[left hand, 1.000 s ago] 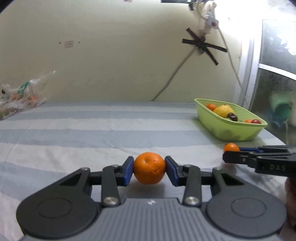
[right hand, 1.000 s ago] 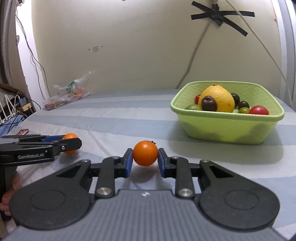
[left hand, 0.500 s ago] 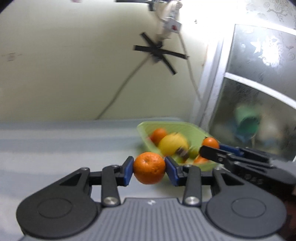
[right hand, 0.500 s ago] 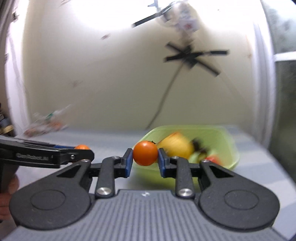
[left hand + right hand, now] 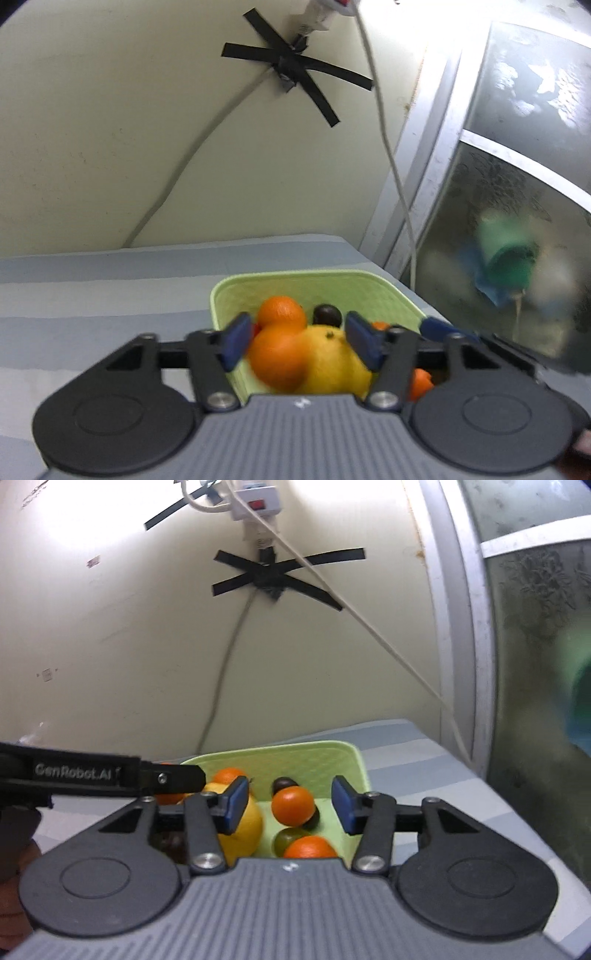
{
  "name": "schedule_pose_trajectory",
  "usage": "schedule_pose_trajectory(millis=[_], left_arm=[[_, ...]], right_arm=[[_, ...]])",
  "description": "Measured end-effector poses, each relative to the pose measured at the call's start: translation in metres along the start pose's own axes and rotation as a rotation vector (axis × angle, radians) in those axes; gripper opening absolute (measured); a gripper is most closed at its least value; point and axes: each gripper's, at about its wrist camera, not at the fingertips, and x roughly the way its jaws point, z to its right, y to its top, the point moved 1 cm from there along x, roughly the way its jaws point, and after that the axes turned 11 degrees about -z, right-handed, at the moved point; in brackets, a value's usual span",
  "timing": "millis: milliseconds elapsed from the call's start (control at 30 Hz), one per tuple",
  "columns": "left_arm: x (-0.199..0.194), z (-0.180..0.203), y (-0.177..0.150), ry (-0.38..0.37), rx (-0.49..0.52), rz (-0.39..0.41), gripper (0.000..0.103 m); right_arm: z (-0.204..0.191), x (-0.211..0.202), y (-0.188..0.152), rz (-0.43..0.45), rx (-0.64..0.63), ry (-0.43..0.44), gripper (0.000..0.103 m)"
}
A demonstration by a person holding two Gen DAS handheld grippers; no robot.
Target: Organize fruits
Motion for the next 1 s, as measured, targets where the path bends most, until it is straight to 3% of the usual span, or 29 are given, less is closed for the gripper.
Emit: schedule_pose_trajectory(millis=[133,300,433,533,700,833,900,967,1000], left_arm=[[0.002,-0.001,0.000,0.014,-0.016,0.001,0.059],[-0.038,0.000,-0.015,0.031,-0.011,0.055,0.060],[-0.090,0.005,-0.047,0.103,0.052,0.104,0.063],[-0.123,0.003,-0.078,0.167,0.074,0.135,0.079],[-0.166,-0.006,-0.122,0.267,0.105,0.145,0.079],[-0.192,-0.016,-0.142,0.296,0.084,0.160,0.083],[-0.200,-0.018,-0.149,0.313,0.080,0.168,0.085],[-0.204,-0.018,-0.155,0.330,0.092,0.178,0.088],[-0.206,-0.016,-0.158,0.344,0.103,0.184,0.088]], right_arm=[[0.001,-0.009,-0.001,0.046,0.015,-0.026,0.053],[0.010,-0.021,-0.002,0.111,0.062,-0.047,0.053],[0.018,-0.025,-0.002,0.132,0.100,-0.042,0.053],[0.016,-0.024,-0.005,0.130,0.103,-0.054,0.053],[0.002,-0.038,-0.015,0.135,0.082,-0.092,0.053],[-0.012,-0.063,-0.033,0.125,0.116,-0.070,0.054],[-0.021,-0.075,-0.043,0.117,0.130,-0.058,0.056],[-0.032,-0.085,-0.053,0.111,0.141,-0.047,0.066],[-0.038,-0.089,-0.058,0.107,0.143,-0.039,0.067]])
